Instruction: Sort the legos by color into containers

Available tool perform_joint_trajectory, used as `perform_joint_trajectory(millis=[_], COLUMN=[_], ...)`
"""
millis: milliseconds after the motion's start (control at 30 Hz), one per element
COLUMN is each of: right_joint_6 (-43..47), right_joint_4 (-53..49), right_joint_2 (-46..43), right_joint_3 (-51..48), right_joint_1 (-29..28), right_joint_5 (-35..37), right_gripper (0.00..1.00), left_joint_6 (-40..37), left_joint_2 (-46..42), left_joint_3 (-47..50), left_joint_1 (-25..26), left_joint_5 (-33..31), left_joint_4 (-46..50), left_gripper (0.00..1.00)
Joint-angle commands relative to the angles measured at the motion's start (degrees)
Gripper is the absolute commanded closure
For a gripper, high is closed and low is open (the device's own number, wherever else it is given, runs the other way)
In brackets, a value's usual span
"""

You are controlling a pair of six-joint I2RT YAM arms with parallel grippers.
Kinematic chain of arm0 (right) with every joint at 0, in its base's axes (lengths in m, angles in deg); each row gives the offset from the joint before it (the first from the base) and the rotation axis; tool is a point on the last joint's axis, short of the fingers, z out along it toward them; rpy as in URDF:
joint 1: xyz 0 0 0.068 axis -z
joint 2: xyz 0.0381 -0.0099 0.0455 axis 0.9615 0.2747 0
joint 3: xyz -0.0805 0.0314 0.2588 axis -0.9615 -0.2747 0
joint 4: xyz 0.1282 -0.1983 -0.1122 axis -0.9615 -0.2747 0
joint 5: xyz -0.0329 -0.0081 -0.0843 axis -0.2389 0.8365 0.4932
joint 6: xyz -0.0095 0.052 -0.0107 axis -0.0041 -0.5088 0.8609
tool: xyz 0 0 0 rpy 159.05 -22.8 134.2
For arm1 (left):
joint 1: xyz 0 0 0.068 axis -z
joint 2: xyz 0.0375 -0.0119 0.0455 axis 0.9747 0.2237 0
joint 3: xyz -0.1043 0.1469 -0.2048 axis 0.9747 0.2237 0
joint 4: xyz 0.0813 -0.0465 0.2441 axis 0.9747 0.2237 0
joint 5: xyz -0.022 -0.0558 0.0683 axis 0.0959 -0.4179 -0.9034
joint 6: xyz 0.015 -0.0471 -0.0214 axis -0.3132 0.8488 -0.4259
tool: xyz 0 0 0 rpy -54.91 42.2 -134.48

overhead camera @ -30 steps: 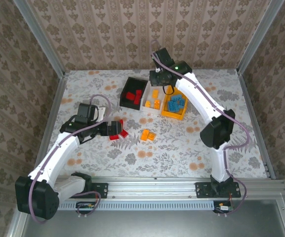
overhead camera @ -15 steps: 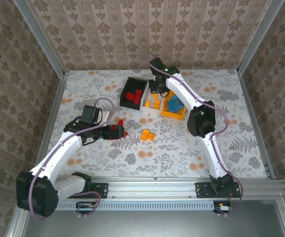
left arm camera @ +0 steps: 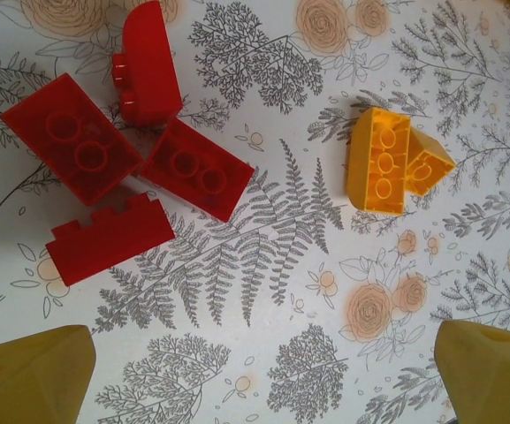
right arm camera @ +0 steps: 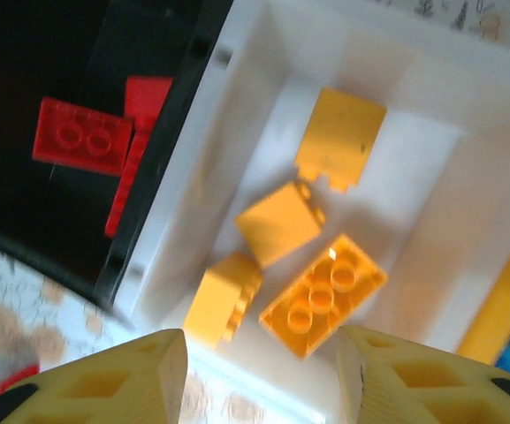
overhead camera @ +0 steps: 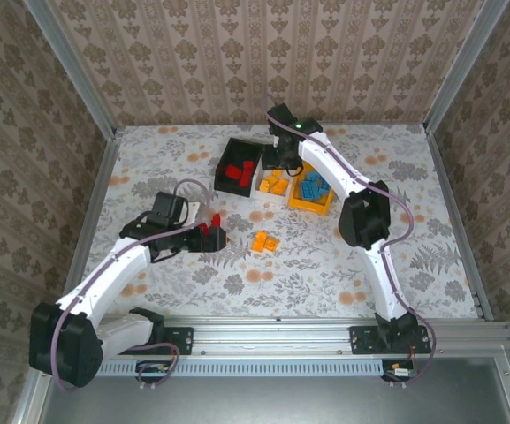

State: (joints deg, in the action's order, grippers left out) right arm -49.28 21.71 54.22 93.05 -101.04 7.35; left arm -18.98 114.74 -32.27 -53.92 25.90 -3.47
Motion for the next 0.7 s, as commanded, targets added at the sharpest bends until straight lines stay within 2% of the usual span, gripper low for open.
perform_joint_trajectory(millis=[0, 167, 367, 667], right_joint_6=[-1.3, -3.4, -4.1, -4.7], right_joint_4=[3.4, 8.2, 12.4, 14.4], right_joint_2=[-11.3, -21.2, -33.1, -45.3], right_joint_3=[-8.4, -23.5, -39.6, -56.3], right_joint_1=[-1.7, -1.8, -1.8, -1.8], right_joint_5=[-2.3, -5.4, -4.5, -2.5], right_gripper=[0.48, 0.46, 0.45, 0.44], left_joint_6=[-0.1, -1.9, -3.0, -3.3], left_joint_2=[2.9, 5.5, 9.6, 14.3], left_joint_3=[-2.9, -5.1, -8.1, -11.2], left_joint_1=[1.3, 4.6, 8.3, 12.6], left_joint_5=[-0.6, -1.9, -4.4, -7.5], left_joint_4=[-1.1, -2.9, -1.6, -0.7], left_gripper=[0.0, 0.0, 0.0, 0.01])
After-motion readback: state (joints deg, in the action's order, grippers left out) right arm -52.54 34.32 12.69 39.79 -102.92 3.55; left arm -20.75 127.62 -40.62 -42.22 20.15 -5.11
